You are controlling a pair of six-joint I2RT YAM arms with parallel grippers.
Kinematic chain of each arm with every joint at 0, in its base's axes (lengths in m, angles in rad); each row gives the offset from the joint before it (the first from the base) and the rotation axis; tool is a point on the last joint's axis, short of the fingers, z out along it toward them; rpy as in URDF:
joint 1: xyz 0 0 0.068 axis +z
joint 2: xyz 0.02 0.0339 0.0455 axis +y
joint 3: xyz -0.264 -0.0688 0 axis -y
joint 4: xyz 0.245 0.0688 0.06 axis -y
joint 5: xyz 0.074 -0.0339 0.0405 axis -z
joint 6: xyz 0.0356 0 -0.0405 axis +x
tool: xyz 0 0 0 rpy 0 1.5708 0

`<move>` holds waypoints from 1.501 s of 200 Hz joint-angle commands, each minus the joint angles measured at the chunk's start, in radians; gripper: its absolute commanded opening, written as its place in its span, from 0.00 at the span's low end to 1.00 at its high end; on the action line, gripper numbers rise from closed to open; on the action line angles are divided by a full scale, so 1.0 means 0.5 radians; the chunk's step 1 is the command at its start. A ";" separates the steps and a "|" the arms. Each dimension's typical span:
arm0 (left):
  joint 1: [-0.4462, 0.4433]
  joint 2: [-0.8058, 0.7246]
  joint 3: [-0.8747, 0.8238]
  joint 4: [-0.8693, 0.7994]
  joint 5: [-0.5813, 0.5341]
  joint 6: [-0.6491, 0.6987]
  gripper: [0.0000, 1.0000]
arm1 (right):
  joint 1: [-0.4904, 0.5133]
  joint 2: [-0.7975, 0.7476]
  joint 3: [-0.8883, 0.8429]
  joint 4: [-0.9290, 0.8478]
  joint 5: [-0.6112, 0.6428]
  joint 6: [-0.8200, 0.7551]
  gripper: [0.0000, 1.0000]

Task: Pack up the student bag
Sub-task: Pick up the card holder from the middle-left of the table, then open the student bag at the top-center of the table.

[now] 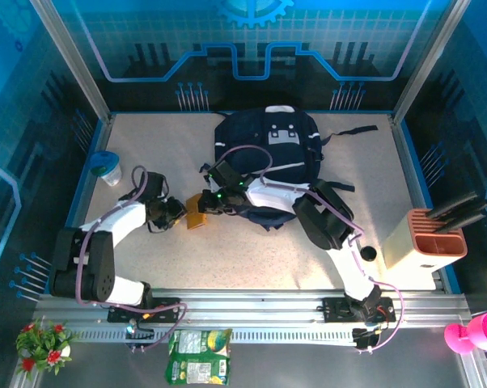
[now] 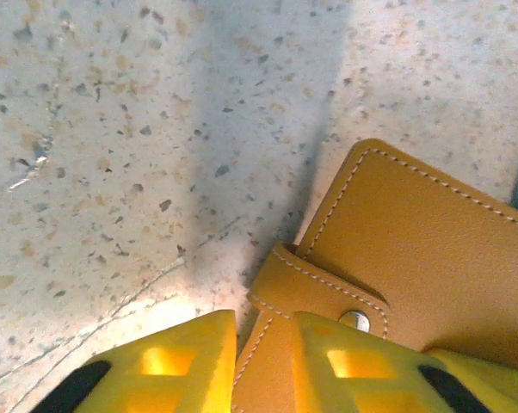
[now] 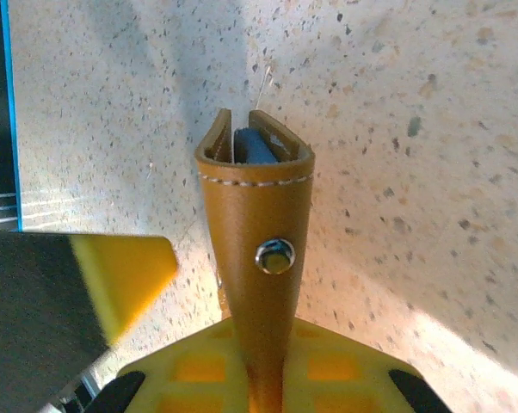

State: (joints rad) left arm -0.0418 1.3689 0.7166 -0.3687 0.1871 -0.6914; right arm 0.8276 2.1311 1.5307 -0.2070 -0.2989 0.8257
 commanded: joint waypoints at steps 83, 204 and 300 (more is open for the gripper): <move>-0.511 0.161 0.857 -0.151 -0.167 0.598 0.74 | -0.606 -1.234 -0.814 0.168 0.463 -0.313 0.09; -1.261 1.088 1.843 -0.579 -0.426 1.814 0.81 | -1.412 -2.008 -1.290 -0.049 0.422 -0.302 0.10; -1.311 1.538 2.370 -0.880 -0.581 2.077 0.60 | -1.501 -2.007 -1.354 -0.031 0.323 -0.230 0.11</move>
State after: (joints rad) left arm -0.6922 2.1147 1.8423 -0.7666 -0.0448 0.3321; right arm 0.0910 1.1255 0.8600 -0.2428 -0.1097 0.6910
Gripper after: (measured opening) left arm 0.659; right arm 0.109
